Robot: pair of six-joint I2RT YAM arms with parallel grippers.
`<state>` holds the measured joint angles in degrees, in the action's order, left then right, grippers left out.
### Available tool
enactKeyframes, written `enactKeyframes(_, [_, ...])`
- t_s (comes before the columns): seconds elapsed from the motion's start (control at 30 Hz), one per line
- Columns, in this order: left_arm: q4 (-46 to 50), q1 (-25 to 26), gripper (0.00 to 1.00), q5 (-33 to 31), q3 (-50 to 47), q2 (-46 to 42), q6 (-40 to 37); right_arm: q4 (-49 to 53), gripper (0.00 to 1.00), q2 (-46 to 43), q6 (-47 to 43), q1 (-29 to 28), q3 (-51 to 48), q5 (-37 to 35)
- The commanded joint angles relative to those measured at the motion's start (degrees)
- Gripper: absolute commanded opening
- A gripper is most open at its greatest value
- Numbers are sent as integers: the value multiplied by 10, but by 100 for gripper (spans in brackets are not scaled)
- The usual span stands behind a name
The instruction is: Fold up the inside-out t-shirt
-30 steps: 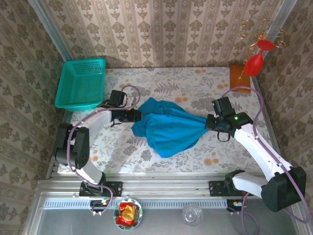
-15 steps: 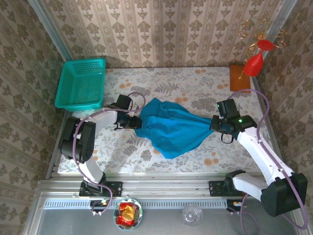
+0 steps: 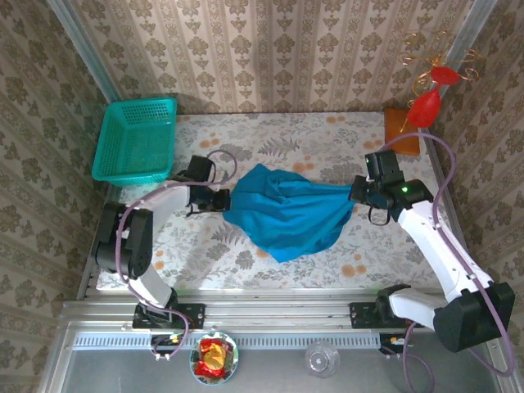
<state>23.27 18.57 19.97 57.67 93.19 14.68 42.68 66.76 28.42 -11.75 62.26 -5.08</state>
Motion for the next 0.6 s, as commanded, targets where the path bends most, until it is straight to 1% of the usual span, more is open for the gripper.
enactKeyframes(0.0, [21,-43,1,29,65,-51,-13,-19,0,29,-16,18,74,22])
enactKeyframes(0.07, [37,-72,0,51,114,-63,-15,-15,0,57,-23,35,137,42])
enactKeyframes(0.2, [62,-135,0,109,232,-85,-2,17,0,108,-36,73,301,69])
enactKeyframes(0.27, [52,-171,0,138,269,-107,20,38,0,124,-41,90,376,80])
enactKeyframes(0.33, [26,-211,0,164,281,-135,45,58,0,126,-46,103,439,87])
enactKeyframes(0.37, [16,-230,0,186,284,-149,57,65,0,126,-49,107,460,88])
enactKeyframes(0.47, [-8,-271,0,247,265,-184,73,71,0,105,-54,110,467,89])
enactKeyframes(0.5, [-14,-279,0,257,248,-197,78,69,0,93,-52,110,451,91])
enactKeyframes(0.57, [-19,-284,0,270,191,-229,82,56,0,53,-43,110,383,103])
